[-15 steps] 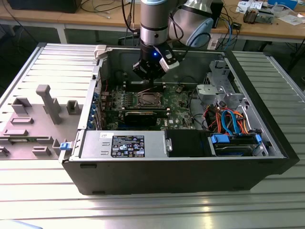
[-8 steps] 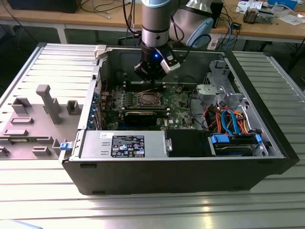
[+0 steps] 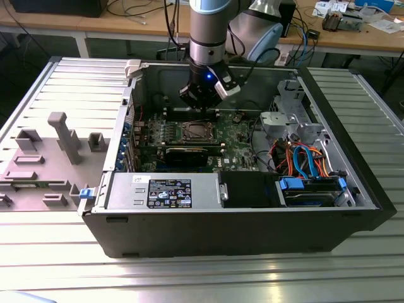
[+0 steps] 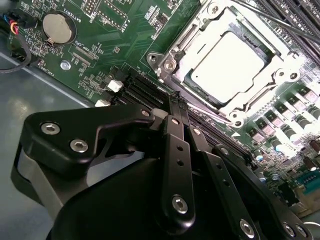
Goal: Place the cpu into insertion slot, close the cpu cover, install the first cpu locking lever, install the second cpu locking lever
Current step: 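Install the first cpu locking lever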
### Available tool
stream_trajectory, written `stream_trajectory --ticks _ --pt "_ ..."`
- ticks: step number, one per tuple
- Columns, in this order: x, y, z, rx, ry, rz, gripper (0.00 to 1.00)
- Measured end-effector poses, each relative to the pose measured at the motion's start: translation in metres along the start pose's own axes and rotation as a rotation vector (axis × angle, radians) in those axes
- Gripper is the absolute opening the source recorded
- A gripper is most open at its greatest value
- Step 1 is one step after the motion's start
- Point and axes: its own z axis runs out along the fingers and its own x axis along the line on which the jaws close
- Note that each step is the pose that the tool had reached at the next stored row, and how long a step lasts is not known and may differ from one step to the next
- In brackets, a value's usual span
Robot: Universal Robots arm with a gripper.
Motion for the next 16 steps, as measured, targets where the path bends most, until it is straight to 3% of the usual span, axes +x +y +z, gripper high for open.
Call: stream_trajectory --ticks 1,2,3,11,16 --pt "0.0002 -0.0007 -0.0001 0.0002 0.0002 0.000 0.11" --pt "-0.0017 -0.0015 0.0042 0.0048 0.0008 -0.001 0.11" --pt "-0.0018 -0.0017 0.0065 0.0051 0.0011 -0.001 0.11" --pt "-0.0020 -0.0016 0.0044 0.0047 0.0006 -0.001 0.11" --pt "-0.0020 -0.0016 0.0048 0.0094 0.0014 -0.001 0.11"
